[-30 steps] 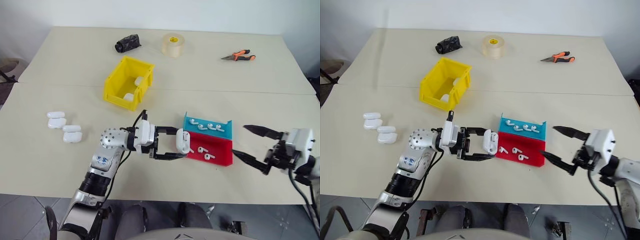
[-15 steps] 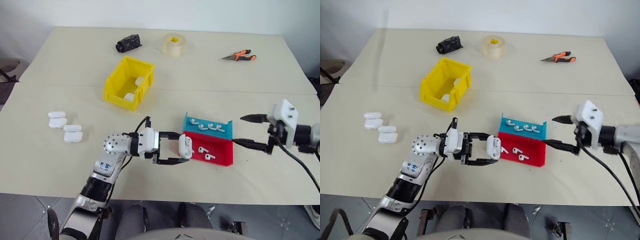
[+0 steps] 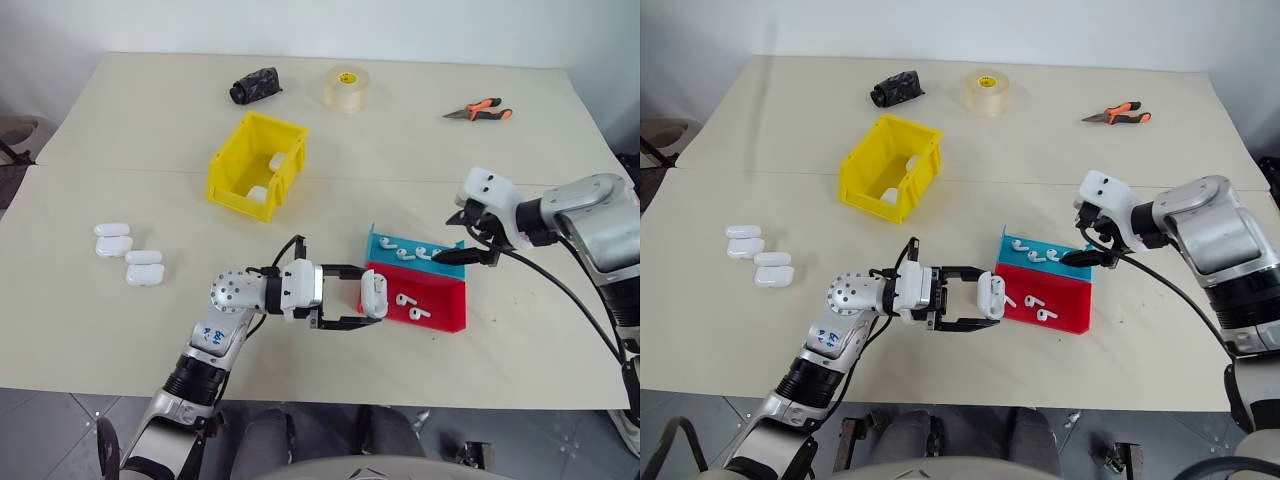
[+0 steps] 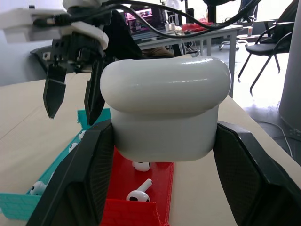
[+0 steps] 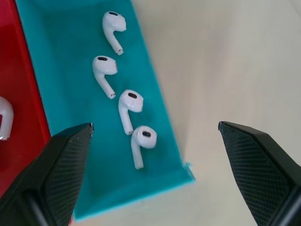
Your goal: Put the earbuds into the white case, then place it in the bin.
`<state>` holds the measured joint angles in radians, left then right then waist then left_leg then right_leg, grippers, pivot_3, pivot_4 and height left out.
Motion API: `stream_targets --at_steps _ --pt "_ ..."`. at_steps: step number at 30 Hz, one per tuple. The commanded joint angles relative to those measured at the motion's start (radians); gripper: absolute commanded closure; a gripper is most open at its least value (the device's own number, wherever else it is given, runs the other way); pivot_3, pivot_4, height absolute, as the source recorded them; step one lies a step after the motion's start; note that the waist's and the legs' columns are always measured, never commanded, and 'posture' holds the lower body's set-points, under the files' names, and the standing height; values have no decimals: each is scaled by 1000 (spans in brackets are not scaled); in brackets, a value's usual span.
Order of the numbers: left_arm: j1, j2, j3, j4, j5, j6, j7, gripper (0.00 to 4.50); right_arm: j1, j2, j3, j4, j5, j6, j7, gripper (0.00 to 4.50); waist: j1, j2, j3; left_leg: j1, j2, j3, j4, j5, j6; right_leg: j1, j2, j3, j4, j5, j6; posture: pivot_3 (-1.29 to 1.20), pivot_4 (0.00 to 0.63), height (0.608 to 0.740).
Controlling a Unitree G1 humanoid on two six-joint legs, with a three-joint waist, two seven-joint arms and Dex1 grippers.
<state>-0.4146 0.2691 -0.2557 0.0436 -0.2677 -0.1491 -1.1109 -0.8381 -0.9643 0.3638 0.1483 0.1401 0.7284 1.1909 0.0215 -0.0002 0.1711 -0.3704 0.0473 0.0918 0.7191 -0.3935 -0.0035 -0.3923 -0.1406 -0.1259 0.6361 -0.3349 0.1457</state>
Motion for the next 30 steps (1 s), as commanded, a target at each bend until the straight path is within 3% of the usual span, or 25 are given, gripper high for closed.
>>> stream_targets --at_steps 1,6,9,14,28,30 --pt "1 -8 -7 -37 0 -16 20 1719 -33 -4 25 -7 -52 -6 36 47 -1 0 0 0 0 0 0 0 0 0 0 0 0 0 0 0 150 740" --pt "3 -9 -9 -40 0 -18 33 1719 -45 5 70 -2 -122 -27 51 47 -2 0 0 0 0 0 0 0 0 0 0 0 0 0 0 0 150 740" --pt "1 -9 -9 -39 -1 -18 36 1719 -49 29 77 32 -153 -48 47 621 -5 0 0 0 0 0 0 0 0 0 0 0 0 0 0 0 150 740" --pt "-4 -7 -8 -39 -4 -17 36 1719 -43 58 78 55 -176 -60 54 2209 -7 0 0 0 0 0 0 0 0 0 0 0 0 0 0 0 150 740" --pt "-7 -7 -6 -40 -6 -18 38 1719 -36 84 81 60 -218 -81 76 2209 -22 0 0 0 0 0 0 0 0 0 0 -1 0 0 0 0 150 740" --pt "-8 -8 -6 -39 -6 -18 38 1719 -33 85 83 57 -217 -85 79 2569 -23 0 0 0 0 0 0 0 0 0 0 -1 0 0 0 0 150 740"
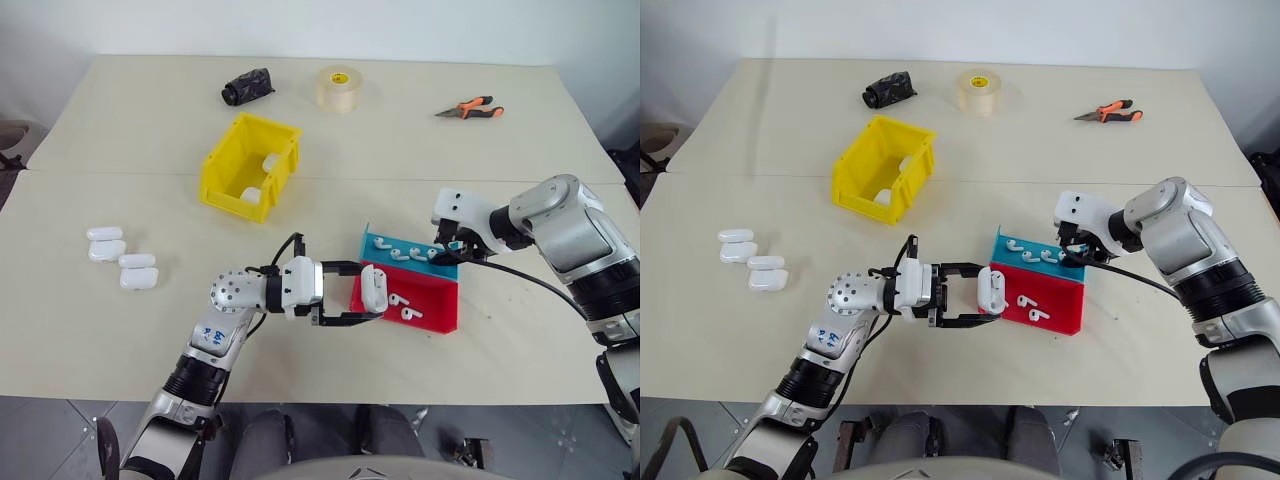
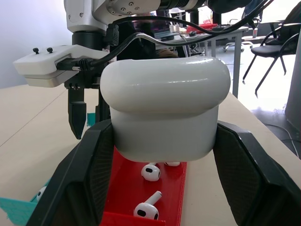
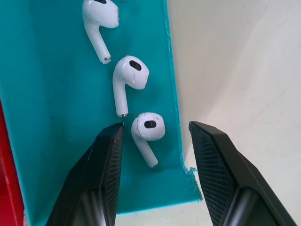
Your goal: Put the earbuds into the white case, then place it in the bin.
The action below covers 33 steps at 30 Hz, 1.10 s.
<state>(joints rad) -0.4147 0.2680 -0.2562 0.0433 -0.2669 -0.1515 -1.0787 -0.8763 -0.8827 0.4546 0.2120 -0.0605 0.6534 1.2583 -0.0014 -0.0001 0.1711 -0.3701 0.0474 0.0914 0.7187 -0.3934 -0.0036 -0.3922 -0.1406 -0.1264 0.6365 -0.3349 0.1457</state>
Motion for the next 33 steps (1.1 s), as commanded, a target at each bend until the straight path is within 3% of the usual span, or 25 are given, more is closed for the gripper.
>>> stream_targets --at_steps 1,4,14,18,26,29,33 --pt "-9 -7 -5 -38 -7 -16 6 1719 6 4 -8 -8 -17 -12 13 2839 -1 0 0 0 0 0 0 0 0 0 0 0 0 0 0 0 150 740" --pt "-11 -7 -4 -36 -7 -16 5 1719 8 9 -11 -8 -16 -18 15 3760 -1 0 0 0 0 0 0 0 0 0 0 0 0 0 0 0 150 740" --pt "-18 -4 -1 -28 -7 -16 2 1719 24 26 -39 -15 -4 -24 -6 3760 -2 0 0 0 0 0 0 0 0 0 0 0 0 0 0 0 150 740" --pt "-14 1 3 -31 -10 -15 3 1719 10 28 -125 -7 42 -23 -21 3760 -2 0 0 0 0 0 0 0 0 0 0 0 0 0 0 0 150 740" --pt "-37 0 29 15 -33 -9 -4 1719 153 20 -405 -138 292 -87 34 3760 3 0 0 0 0 -1 0 0 0 0 0 0 0 0 0 0 150 740" --pt "-65 -8 50 54 -48 7 -1 1719 283 92 -595 -301 529 -16 38 3760 8 0 0 0 0 -1 0 0 0 0 0 -1 0 0 0 0 150 740" --pt "-97 -18 70 98 -58 12 -9 1719 403 191 -719 -472 714 97 -96 3760 2 0 0 0 0 -1 0 0 0 0 0 -1 1 0 0 0 150 740"
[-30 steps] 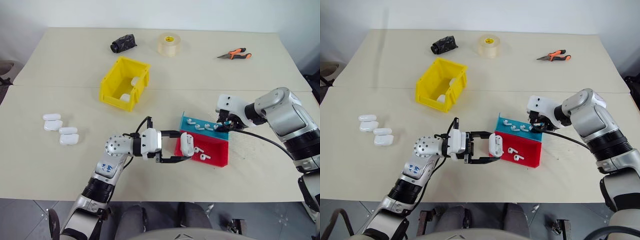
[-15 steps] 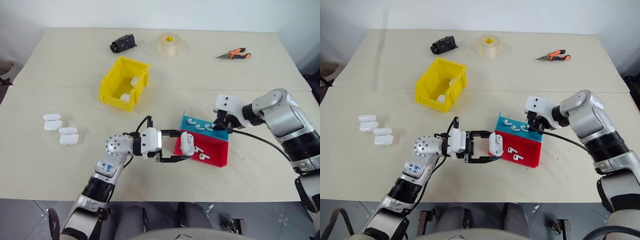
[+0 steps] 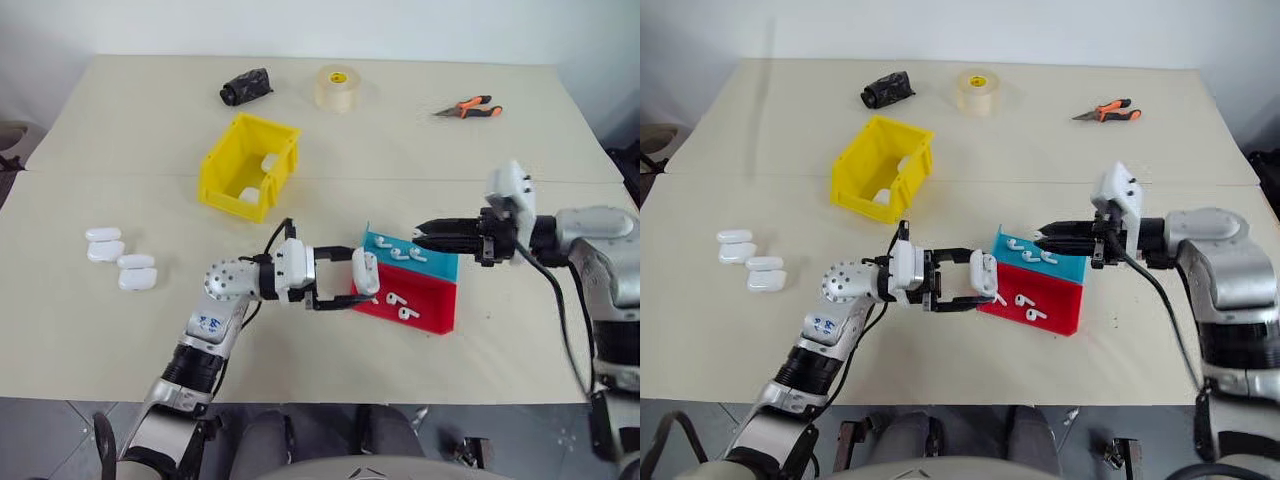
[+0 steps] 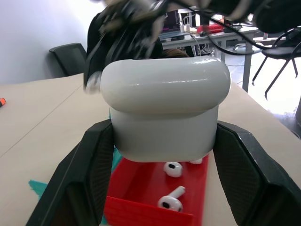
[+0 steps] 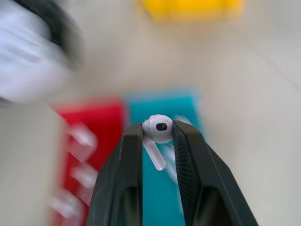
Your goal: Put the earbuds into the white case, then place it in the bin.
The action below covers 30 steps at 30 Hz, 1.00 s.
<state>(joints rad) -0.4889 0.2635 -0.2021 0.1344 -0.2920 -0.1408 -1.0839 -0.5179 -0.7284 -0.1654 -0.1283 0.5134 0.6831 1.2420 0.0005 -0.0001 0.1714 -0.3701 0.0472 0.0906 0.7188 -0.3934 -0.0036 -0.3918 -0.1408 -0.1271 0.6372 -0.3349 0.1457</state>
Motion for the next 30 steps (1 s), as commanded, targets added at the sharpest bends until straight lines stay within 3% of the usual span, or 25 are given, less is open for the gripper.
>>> stream_targets --at_steps 1,4,10,16,30 --pt "-30 -16 21 16 -35 3 -6 1719 68 54 -115 -165 177 84 -105 3760 0 0 0 0 0 0 0 0 0 0 0 0 0 0 0 0 150 740" --pt "-67 -35 38 51 -49 13 -1 1719 131 187 -188 -274 367 143 -261 3760 0 0 0 0 0 -1 0 0 0 0 0 0 0 0 0 0 150 740" --pt "-105 -69 65 71 -78 46 8 1719 228 310 -171 -395 526 156 -450 3760 3 0 0 0 -1 -1 0 0 0 0 0 0 0 0 0 0 150 740" --pt "-114 -81 72 55 -96 81 3 1719 307 379 -112 -411 483 51 -514 3760 -2 0 0 1 -1 0 -1 0 0 0 0 0 0 0 0 0 150 740" --pt "-118 -93 71 38 -94 105 2 1719 359 396 -20 -367 421 -87 -520 3760 -1 0 0 1 -1 0 -1 0 0 0 0 0 0 0 0 0 150 740"
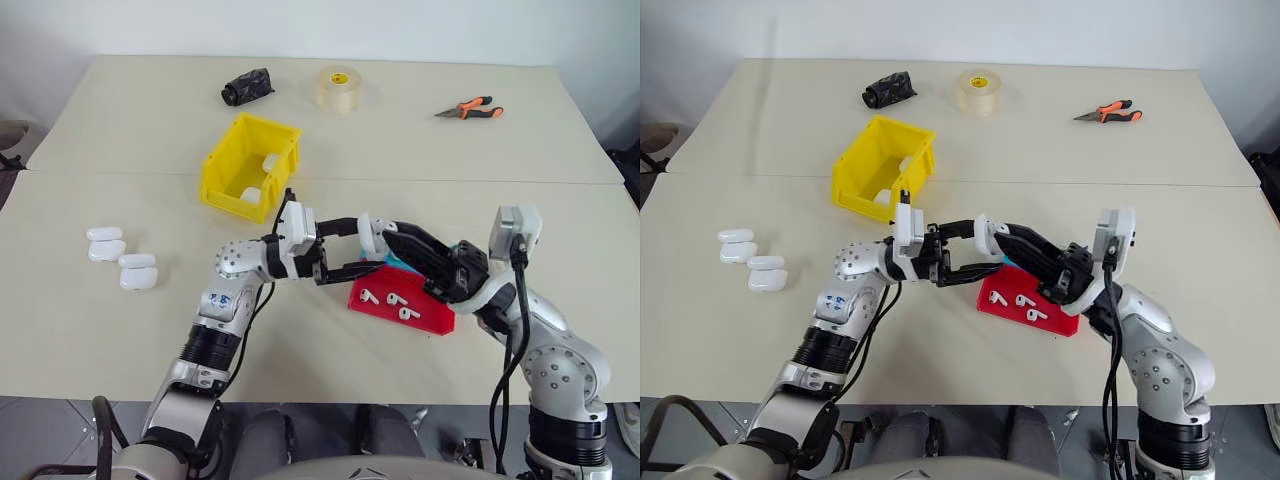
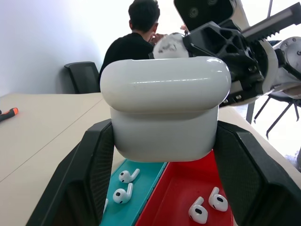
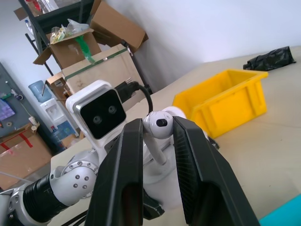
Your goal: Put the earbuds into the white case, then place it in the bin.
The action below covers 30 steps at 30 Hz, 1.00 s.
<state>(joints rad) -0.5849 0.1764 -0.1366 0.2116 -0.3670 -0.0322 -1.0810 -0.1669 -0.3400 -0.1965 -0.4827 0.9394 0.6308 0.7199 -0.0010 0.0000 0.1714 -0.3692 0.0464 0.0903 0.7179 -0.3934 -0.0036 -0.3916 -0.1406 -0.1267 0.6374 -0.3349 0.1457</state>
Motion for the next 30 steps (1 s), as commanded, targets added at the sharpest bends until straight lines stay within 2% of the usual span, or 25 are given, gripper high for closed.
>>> stream_targets --at_steps 1,12,16,20,25,28,30 --pt "-22 -6 6 -40 -19 -3 -1 1719 11 10 17 -7 -10 -43 1 3760 1 0 0 0 0 0 0 0 0 0 0 0 0 0 0 0 150 740" --pt "-27 -12 11 -48 -23 5 7 1719 67 -26 64 44 -74 -87 26 3760 1 0 0 0 0 0 0 0 0 0 0 0 0 0 0 0 150 740" --pt "-27 -11 10 -56 -26 13 0 1719 60 -47 65 52 -65 -86 35 2659 2 0 0 0 0 0 0 0 0 0 0 0 0 0 0 0 150 740" --pt "-19 7 12 -76 -28 29 -8 1719 46 -92 39 45 -57 -92 62 1330 2 0 0 0 0 0 0 0 0 0 0 0 0 0 0 0 150 740" --pt "8 86 16 -103 26 37 8 1719 41 -188 -37 73 -47 -79 88 1330 1 0 0 0 0 0 0 0 0 0 0 0 0 0 0 0 150 740" --pt "5 146 8 -96 88 36 44 1719 45 -257 -46 73 -70 -81 131 1917 2 0 0 0 0 0 0 0 0 0 0 0 -1 0 0 0 150 740" --pt "-6 190 -15 -91 141 18 42 1719 45 -298 -34 63 -95 -89 157 2622 3 0 0 0 0 0 0 0 0 0 0 0 -1 0 0 0 150 740"
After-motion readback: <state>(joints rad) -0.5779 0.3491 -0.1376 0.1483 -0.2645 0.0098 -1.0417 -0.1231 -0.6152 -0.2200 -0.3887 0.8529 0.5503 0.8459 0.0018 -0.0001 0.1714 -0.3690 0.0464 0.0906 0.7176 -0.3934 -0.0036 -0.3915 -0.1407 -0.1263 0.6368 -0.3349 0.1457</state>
